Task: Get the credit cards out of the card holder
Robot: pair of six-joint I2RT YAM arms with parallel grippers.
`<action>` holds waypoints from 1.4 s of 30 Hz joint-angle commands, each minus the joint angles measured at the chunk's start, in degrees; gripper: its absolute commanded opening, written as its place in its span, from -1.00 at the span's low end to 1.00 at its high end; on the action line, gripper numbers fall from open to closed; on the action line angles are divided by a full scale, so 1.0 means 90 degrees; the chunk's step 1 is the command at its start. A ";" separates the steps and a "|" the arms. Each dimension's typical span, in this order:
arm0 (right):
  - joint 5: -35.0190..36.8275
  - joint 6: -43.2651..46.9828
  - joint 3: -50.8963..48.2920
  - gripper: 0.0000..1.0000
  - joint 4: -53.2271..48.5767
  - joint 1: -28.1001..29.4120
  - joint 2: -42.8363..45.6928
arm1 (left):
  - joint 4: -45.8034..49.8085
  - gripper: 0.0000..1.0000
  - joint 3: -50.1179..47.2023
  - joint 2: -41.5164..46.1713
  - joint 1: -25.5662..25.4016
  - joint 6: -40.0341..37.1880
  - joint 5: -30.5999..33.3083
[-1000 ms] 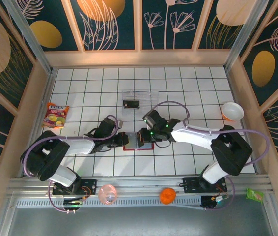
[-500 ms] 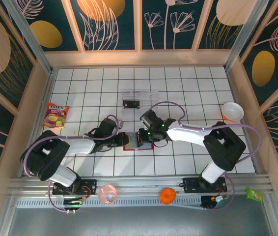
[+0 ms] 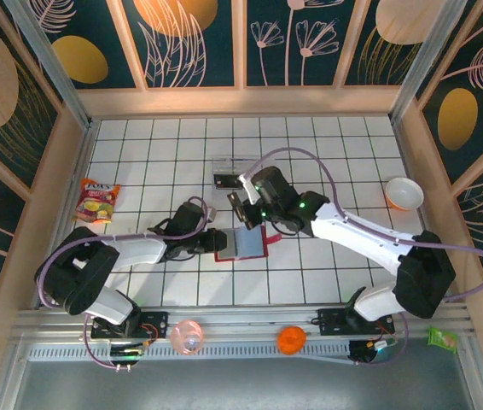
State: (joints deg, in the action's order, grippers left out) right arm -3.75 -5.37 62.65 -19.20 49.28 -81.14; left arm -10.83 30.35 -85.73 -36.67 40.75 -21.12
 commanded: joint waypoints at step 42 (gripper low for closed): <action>0.1079 0.7016 0.4392 -1.00 -0.1803 -0.0515 -0.4212 | 0.2668 0.90 -0.0069 0.2319 0.1044 0.0060 0.1063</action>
State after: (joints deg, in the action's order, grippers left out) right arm 4.67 55.22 102.45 -37.93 44.86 -118.98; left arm 11.42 28.77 -64.34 -27.77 42.00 -12.47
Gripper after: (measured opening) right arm 0.052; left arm 0.949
